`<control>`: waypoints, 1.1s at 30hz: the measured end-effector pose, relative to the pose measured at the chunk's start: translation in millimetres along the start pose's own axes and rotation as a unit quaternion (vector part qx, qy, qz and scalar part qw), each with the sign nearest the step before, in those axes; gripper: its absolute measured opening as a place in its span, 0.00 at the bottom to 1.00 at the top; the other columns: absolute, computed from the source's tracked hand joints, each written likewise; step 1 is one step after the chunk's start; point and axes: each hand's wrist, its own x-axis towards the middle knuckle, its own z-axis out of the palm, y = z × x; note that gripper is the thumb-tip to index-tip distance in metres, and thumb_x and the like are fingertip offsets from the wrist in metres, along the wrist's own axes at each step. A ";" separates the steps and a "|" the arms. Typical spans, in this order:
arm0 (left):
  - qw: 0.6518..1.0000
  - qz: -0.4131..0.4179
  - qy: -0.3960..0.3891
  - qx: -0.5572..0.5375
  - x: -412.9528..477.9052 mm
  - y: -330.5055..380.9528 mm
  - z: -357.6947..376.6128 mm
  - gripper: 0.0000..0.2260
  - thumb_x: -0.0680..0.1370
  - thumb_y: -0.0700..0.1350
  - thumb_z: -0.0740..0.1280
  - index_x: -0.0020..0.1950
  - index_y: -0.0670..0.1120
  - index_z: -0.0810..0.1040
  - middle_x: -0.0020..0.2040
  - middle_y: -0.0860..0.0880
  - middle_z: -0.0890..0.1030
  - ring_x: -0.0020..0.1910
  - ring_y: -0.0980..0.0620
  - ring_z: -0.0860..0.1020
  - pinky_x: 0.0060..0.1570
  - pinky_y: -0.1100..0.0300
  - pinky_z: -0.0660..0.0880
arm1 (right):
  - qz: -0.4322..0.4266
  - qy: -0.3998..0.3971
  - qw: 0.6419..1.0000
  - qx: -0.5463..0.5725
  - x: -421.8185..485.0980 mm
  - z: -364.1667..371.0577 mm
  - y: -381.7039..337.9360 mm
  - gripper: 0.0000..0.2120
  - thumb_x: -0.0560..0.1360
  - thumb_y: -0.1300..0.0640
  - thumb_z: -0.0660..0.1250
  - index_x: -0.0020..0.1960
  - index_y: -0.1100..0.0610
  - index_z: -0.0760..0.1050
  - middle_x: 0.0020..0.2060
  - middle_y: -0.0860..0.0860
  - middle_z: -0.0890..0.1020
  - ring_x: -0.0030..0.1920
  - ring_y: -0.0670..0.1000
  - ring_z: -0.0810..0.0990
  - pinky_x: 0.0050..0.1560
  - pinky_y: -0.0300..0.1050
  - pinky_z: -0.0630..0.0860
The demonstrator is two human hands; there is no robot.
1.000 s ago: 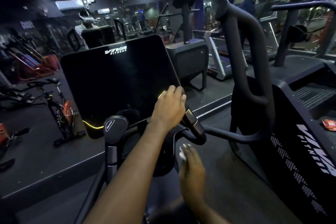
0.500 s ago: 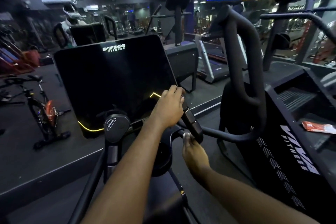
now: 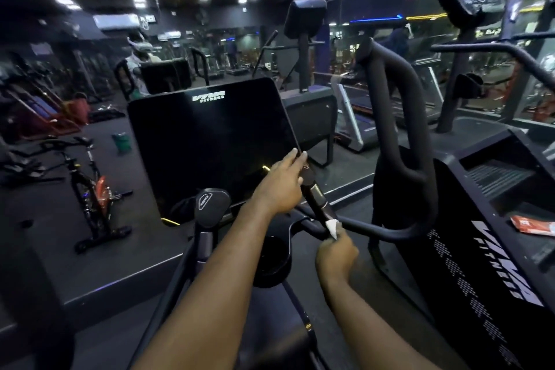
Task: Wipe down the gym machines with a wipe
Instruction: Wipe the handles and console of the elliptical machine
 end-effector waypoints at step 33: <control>0.971 -0.063 0.232 0.000 -137.4 -78.2 -85.6 0.13 0.78 0.34 0.69 0.62 0.41 0.83 0.57 0.49 0.84 0.54 0.57 0.79 0.54 0.81 0.66 | 0.079 -0.457 0.853 0.241 -79.2 86.3 -89.9 0.31 0.82 0.33 0.51 0.61 0.54 0.82 0.52 0.55 0.87 0.57 0.55 0.84 0.65 0.55 0.77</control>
